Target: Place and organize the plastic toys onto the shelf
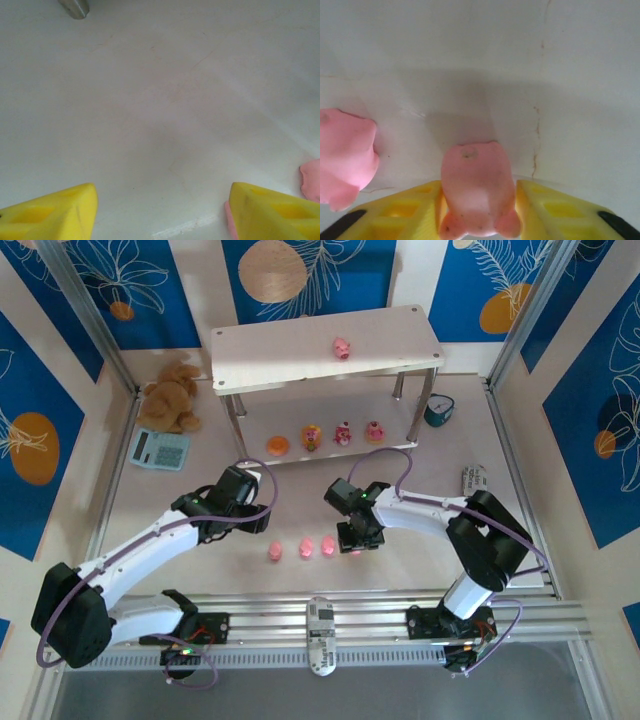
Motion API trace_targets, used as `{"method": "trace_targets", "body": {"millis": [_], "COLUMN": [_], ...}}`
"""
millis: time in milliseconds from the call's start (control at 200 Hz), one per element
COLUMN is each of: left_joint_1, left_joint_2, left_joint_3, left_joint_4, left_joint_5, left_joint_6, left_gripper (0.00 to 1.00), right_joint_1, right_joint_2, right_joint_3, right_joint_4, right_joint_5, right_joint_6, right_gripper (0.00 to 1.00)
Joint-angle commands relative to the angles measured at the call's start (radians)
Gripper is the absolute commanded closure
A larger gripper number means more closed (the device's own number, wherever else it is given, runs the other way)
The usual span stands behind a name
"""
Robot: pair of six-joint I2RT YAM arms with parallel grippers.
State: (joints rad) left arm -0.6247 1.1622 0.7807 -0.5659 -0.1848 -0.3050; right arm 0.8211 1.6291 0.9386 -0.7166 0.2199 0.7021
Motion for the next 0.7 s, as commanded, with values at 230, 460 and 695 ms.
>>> {"method": "trace_targets", "body": {"millis": [230, 460, 695], "left_joint_1": [0.006, 0.010, 0.019], "left_joint_2": [0.004, 0.003, 0.022], "left_joint_3": [-0.001, 0.054, 0.147], "left_joint_4": [-0.008, -0.027, -0.035], "left_joint_5": [-0.015, -0.016, -0.004], "left_joint_6": [0.024, 0.042, 0.071], "left_gripper": [0.30, 0.30, 0.30], "right_joint_1": [-0.009, -0.098, -0.256], "right_joint_2": [-0.062, -0.223, -0.225], "right_joint_3": [-0.014, 0.231, 0.672], "right_joint_4": [-0.029, -0.227, -0.231], "right_joint_5": [0.017, 0.141, 0.211], "right_joint_6": [-0.007, -0.150, -0.384], "right_gripper": [0.78, 0.77, 0.77]}}
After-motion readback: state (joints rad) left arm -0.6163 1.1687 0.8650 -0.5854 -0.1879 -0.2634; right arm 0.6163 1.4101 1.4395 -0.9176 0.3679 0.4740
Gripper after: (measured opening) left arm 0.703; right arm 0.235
